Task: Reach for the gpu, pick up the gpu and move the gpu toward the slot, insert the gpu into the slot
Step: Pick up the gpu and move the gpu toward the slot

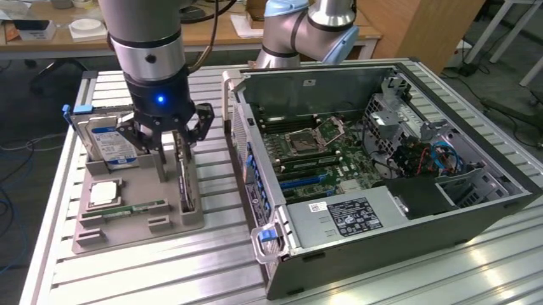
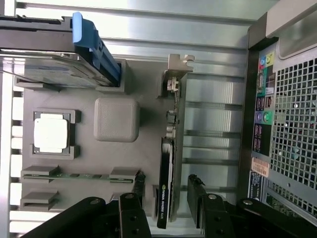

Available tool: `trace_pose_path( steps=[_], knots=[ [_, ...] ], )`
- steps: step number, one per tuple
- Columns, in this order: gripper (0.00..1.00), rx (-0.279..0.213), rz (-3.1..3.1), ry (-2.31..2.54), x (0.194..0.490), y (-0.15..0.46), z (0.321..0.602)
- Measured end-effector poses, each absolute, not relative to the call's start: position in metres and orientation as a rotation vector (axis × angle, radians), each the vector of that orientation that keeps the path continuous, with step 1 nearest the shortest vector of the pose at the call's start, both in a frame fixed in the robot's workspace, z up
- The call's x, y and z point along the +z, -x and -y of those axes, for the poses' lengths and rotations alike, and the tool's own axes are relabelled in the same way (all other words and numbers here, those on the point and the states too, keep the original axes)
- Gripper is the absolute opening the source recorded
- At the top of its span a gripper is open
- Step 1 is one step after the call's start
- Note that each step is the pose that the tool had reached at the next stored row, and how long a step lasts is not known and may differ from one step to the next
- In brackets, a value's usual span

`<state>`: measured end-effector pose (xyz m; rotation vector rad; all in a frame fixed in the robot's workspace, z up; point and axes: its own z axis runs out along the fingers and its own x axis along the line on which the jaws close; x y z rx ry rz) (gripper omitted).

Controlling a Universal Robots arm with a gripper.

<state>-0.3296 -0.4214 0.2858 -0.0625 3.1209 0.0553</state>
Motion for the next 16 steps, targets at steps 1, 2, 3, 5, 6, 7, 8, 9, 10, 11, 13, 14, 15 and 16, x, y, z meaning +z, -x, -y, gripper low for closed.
trace_pose_path(
  steps=[1,2,3,5,6,7,8,9,10,11,13,14,15,16],
  knots=[
    [0.47,0.055,-3.121,0.062,0.285,0.330,0.421],
    [0.47,0.055,-3.121,0.062,0.283,0.330,0.421],
    [0.47,0.055,-3.121,0.061,0.282,0.330,0.421],
    [0.47,0.055,-3.121,0.061,0.280,0.330,0.421],
    [0.47,0.055,-3.121,0.061,0.278,0.330,0.421],
    [0.47,0.055,-3.121,0.061,0.277,0.330,0.421],
    [0.47,0.055,-3.121,0.060,0.276,0.330,0.421],
    [0.47,0.055,-3.121,0.060,0.275,0.330,0.421],
    [0.47,0.055,-3.121,0.060,0.273,0.330,0.421],
    [0.47,0.055,-3.121,0.060,0.272,0.330,0.421],
    [0.47,0.055,-3.121,0.060,0.268,0.330,0.421],
    [0.47,0.055,-3.121,0.060,0.266,0.330,0.421],
    [0.47,0.055,-3.121,0.059,0.265,0.330,0.421],
    [0.47,0.055,-3.121,0.059,0.263,0.330,0.421]
  ],
)
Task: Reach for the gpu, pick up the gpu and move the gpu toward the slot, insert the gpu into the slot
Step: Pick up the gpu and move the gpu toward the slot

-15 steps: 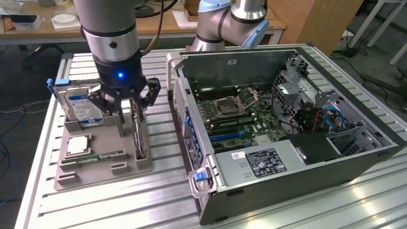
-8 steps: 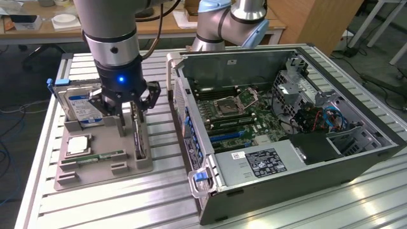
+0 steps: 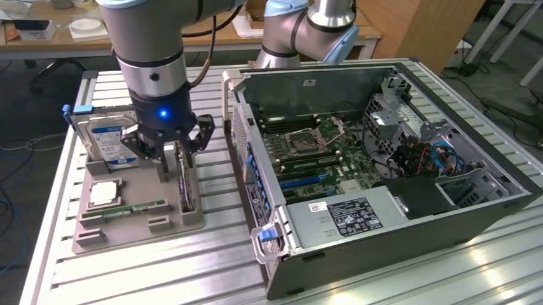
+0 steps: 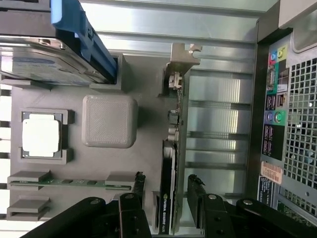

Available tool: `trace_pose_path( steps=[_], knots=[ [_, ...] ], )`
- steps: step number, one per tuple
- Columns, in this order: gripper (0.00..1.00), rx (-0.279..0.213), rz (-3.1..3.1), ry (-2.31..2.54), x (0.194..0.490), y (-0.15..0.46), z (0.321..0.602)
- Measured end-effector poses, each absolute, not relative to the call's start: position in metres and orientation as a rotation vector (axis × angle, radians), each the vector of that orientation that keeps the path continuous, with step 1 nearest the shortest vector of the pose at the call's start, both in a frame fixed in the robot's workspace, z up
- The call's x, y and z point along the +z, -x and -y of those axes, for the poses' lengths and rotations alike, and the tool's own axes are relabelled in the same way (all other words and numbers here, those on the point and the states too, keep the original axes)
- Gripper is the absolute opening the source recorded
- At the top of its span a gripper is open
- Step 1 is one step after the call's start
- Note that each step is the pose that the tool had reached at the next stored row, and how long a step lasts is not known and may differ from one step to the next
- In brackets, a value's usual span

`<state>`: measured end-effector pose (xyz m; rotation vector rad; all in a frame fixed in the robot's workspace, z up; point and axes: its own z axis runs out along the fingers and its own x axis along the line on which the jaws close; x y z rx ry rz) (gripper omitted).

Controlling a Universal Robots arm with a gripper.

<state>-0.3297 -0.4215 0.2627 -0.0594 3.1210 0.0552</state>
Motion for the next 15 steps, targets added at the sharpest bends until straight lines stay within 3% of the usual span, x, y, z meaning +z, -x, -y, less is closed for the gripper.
trace_pose_path(
  steps=[15],
  knots=[
    [0.47,0.055,-3.121,0.058,0.236,0.330,0.421]
  ],
)
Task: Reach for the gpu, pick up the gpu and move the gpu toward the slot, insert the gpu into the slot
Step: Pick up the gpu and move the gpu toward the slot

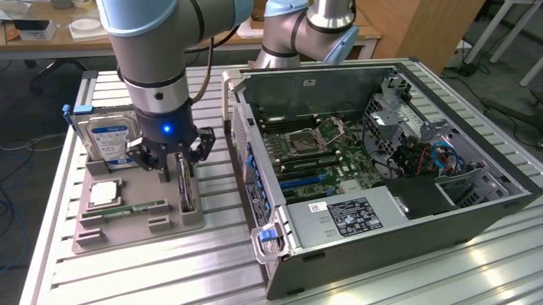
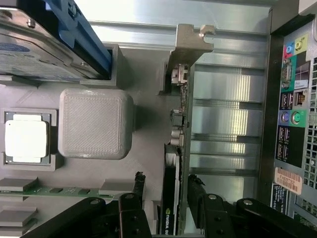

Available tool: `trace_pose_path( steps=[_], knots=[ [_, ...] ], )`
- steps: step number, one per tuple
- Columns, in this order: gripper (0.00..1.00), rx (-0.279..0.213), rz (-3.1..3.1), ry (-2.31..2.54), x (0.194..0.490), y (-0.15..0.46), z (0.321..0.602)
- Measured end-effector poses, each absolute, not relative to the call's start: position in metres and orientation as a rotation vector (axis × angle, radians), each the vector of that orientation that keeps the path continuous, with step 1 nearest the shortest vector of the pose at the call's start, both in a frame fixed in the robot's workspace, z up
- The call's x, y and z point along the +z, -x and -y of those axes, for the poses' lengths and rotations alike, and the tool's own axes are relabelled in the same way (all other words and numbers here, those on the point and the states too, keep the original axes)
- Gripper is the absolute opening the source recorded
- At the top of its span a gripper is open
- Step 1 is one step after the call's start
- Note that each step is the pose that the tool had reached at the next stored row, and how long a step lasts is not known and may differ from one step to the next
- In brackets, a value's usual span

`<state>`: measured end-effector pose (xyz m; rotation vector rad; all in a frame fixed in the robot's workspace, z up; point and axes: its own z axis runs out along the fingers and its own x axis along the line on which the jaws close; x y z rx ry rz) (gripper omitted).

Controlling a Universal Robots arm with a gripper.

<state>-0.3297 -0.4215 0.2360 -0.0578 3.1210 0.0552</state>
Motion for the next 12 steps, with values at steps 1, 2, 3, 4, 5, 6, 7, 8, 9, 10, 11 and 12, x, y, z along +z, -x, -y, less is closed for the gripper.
trace_pose_path(
  steps=[1,2,3,4,5,6,7,8,9,10,11,12],
  knots=[
    [0.47,0.055,-3.121,0.058,0.2349,0.3296,0.4215],
    [0.47,0.055,-3.121,0.058,0.2348,0.3297,0.4215],
    [0.47,0.055,-3.121,0.058,0.2348,0.3297,0.4215],
    [0.47,0.055,-3.121,0.058,0.2348,0.3297,0.4215],
    [0.47,0.055,-3.121,0.058,0.2348,0.3297,0.4215],
    [0.47,0.055,-3.121,0.057,0.2345,0.3296,0.4211],
    [0.47,0.055,-3.121,0.057,0.2343,0.3296,0.4196],
    [0.47,0.055,-3.121,0.058,0.2339,0.3295,0.4180],
    [0.47,0.055,-3.121,0.057,0.2334,0.3293,0.4165],
    [0.47,0.055,-3.121,0.055,0.2327,0.3289,0.4158],
    [0.47,0.056,-3.121,0.054,0.2313,0.3288,0.4158],
    [0.47,0.055,-3.121,0.053,0.2299,0.3289,0.4158]
  ],
)
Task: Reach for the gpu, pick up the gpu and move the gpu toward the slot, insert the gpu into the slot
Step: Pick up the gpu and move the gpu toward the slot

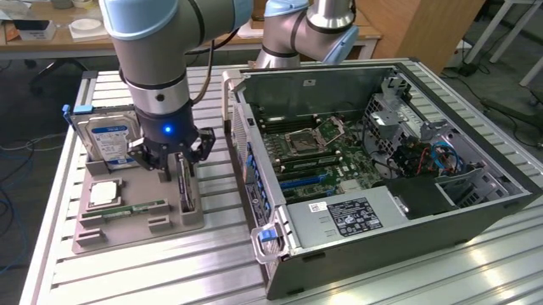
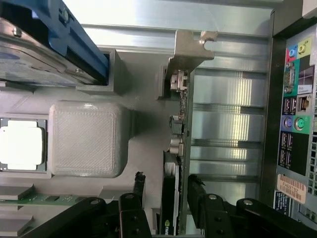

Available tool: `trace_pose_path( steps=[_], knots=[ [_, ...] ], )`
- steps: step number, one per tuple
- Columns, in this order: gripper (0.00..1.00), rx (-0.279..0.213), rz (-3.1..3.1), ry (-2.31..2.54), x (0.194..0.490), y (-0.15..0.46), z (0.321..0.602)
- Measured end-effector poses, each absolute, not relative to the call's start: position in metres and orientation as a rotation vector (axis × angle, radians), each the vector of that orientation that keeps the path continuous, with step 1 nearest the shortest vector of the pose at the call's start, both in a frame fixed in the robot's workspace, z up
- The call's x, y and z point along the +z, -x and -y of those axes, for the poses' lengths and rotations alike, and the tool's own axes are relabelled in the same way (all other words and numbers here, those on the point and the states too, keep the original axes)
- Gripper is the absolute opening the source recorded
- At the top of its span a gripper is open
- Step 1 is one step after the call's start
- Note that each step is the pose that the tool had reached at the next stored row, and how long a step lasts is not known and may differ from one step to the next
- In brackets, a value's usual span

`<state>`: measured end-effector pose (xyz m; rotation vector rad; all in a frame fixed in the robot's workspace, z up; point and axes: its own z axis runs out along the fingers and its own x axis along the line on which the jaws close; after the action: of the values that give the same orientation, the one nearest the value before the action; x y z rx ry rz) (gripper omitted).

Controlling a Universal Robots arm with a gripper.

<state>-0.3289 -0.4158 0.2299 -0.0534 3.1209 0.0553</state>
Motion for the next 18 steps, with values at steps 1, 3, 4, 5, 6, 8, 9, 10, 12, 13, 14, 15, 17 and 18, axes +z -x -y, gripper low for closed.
trace_pose_path(
  steps=[1,3,4,5,6,8,9,10,12,13,14,15,17,18],
  knots=[
    [0.47,0.055,-3.121,0.052,0.2283,0.3289,0.4158],
    [0.47,0.055,-3.121,0.048,0.2262,0.3289,0.4158],
    [0.47,0.055,-3.121,0.043,0.2253,0.3288,0.4158],
    [0.47,0.055,-3.121,0.035,0.2245,0.3288,0.4158],
    [0.47,0.055,-3.121,0.026,0.2238,0.3286,0.4157],
    [0.47,0.055,-3.121,0.021,0.2235,0.3286,0.4157],
    [0.47,0.054,-3.121,0.020,0.2235,0.3286,0.4156],
    [0.47,0.054,-3.121,0.020,0.2235,0.3286,0.4156],
    [0.47,0.055,-3.121,0.020,0.2234,0.3286,0.4156],
    [0.47,0.055,-3.121,0.020,0.2234,0.3285,0.4156],
    [0.47,0.055,-3.121,0.020,0.2233,0.3285,0.4156],
    [0.47,0.055,-3.121,0.020,0.2233,0.3285,0.4156],
    [0.40,0.055,-3.121,0.020,0.2233,0.3283,0.4156],
    [0.40,0.055,-3.121,0.020,0.2233,0.3283,0.4156]
  ],
)
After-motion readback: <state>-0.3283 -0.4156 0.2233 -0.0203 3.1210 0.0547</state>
